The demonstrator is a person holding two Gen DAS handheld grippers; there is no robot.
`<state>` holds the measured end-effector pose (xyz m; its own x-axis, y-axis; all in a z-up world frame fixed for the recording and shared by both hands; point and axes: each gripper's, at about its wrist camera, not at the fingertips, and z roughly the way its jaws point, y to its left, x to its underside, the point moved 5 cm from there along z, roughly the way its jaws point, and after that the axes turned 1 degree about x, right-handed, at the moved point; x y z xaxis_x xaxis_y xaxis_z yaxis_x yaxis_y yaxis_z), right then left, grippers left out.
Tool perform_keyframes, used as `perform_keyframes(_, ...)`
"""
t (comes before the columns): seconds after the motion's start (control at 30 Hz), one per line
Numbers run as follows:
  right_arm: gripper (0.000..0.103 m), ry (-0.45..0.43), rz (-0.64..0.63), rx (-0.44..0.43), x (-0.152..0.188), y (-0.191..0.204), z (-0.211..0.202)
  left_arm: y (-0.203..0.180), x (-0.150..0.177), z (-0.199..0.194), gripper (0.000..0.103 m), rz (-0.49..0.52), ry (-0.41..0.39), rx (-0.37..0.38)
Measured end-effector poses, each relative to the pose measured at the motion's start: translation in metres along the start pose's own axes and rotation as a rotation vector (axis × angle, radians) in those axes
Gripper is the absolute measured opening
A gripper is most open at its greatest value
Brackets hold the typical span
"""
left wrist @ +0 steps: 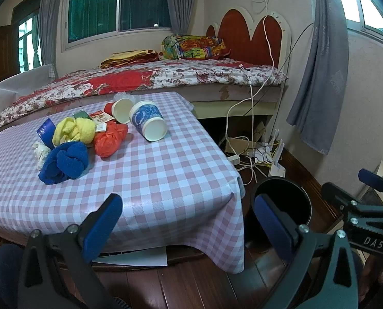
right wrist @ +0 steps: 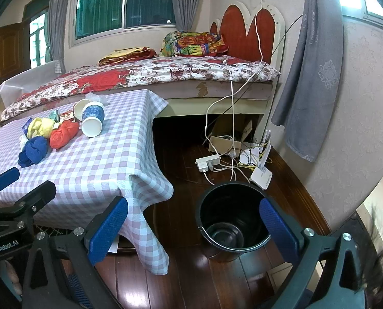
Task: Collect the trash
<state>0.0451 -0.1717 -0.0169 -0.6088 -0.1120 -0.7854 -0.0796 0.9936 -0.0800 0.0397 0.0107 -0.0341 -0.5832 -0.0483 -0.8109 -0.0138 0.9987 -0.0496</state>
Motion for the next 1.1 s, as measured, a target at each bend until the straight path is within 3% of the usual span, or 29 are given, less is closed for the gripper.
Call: perform_keyframes(1.1,0.103,-0.008,0.002,-0.017,0.0000,0.0011,-0.0001,-0.0008,0.0025,0.0007,0.103,-0.002,0.005,-0.001)
